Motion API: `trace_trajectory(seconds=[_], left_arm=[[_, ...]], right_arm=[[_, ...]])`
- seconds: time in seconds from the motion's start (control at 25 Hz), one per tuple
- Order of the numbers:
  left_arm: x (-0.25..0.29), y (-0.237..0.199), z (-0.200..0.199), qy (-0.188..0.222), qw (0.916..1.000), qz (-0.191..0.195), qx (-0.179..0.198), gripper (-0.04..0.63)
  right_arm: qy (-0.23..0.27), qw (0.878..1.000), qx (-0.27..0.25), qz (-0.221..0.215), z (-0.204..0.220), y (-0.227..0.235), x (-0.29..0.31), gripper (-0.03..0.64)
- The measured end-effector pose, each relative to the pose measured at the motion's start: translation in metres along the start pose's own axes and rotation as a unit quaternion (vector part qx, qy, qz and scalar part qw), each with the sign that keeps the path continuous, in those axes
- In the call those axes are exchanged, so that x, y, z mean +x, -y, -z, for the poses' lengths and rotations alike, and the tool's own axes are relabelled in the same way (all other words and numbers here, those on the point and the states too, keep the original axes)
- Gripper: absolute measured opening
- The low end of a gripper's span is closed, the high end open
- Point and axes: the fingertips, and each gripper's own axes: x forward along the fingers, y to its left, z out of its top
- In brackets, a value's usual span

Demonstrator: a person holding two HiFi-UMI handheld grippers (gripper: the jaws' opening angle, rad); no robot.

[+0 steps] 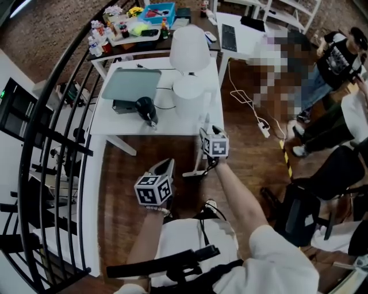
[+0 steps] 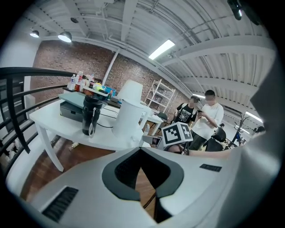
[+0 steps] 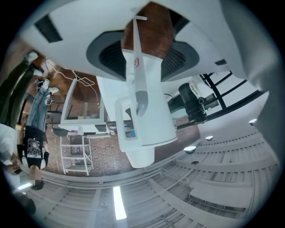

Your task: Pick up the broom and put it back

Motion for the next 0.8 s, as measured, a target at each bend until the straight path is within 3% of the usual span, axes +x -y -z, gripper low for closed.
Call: trace_trajectory(seconds=[0.36, 0.44, 0.8], left_arm=[[0.005, -0.007, 0.005, -0.005, 0.9998, -0.012, -0.014, -0.008], [0.003, -0.010, 0.008, -0.008, 0.9997, -0.014, -0.018, -0.008], [-0.001, -0.018, 0.013, -0.008, 0.9996, -0.003, -0.027, -0.008]], right_arm=[[-0.015, 0.999, -0.024, 0.029, 0.007, 0.012, 0.035, 0.213], [-0.017, 0.998, -0.040, 0.043, 0.010, 0.015, 0.036, 0.132], [0.002, 0.999, -0.048, 0.011, 0.026, -0.011, -0.017, 0.127]])
